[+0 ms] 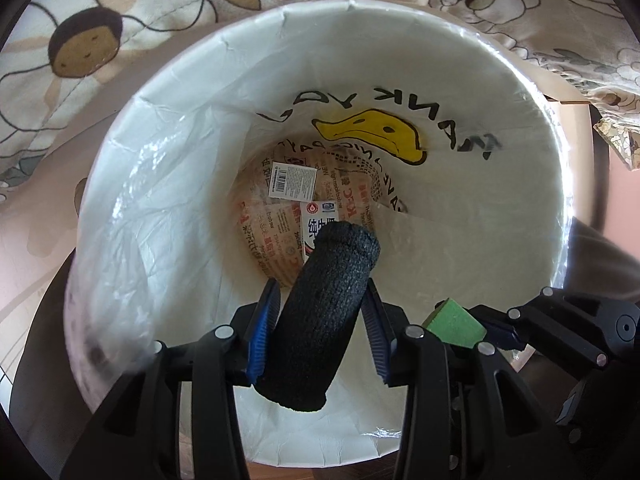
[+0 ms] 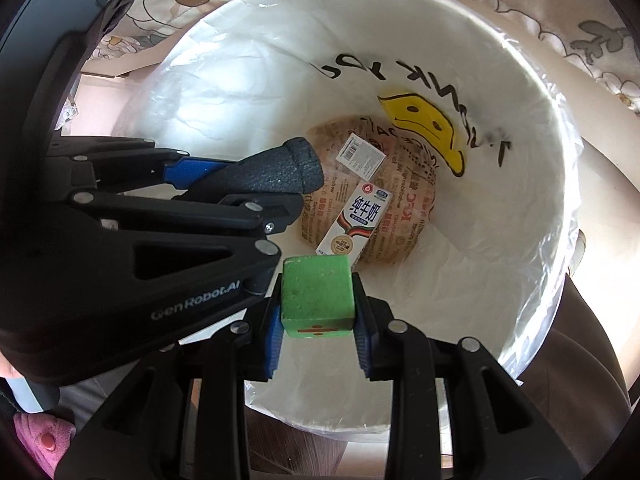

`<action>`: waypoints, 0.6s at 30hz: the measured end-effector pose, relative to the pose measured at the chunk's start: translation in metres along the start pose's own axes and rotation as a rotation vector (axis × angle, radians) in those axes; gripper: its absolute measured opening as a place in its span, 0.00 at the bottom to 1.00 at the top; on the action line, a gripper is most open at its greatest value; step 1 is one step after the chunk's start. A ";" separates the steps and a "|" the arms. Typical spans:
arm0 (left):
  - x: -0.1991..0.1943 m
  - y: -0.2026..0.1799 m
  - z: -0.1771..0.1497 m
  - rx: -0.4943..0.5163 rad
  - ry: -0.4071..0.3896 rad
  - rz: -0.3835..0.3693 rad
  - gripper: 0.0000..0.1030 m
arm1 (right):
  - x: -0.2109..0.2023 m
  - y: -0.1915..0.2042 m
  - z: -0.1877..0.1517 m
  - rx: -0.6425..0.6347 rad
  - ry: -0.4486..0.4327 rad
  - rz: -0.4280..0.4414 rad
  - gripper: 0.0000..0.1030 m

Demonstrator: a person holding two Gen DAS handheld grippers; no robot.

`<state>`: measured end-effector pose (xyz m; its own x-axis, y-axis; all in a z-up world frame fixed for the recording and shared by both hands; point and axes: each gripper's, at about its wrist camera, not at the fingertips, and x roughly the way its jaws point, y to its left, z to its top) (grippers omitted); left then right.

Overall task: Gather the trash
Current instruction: 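Open the left tool over the bin while the right tool releases the green block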

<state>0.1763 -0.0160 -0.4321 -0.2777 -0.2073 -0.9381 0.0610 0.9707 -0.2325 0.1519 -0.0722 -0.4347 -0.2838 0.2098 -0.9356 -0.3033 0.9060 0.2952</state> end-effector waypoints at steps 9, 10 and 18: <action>0.001 -0.002 0.003 -0.007 -0.011 -0.008 0.57 | 0.004 -0.002 0.003 0.005 0.003 -0.025 0.43; 0.001 -0.002 0.002 -0.007 -0.011 -0.008 0.57 | 0.003 -0.002 0.002 0.005 0.001 -0.027 0.43; -0.007 -0.004 -0.001 -0.003 -0.020 0.000 0.57 | -0.007 -0.001 -0.003 0.001 -0.010 -0.029 0.43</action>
<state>0.1774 -0.0183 -0.4245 -0.2589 -0.2100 -0.9428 0.0583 0.9709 -0.2322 0.1513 -0.0757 -0.4274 -0.2663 0.1874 -0.9455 -0.3105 0.9120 0.2682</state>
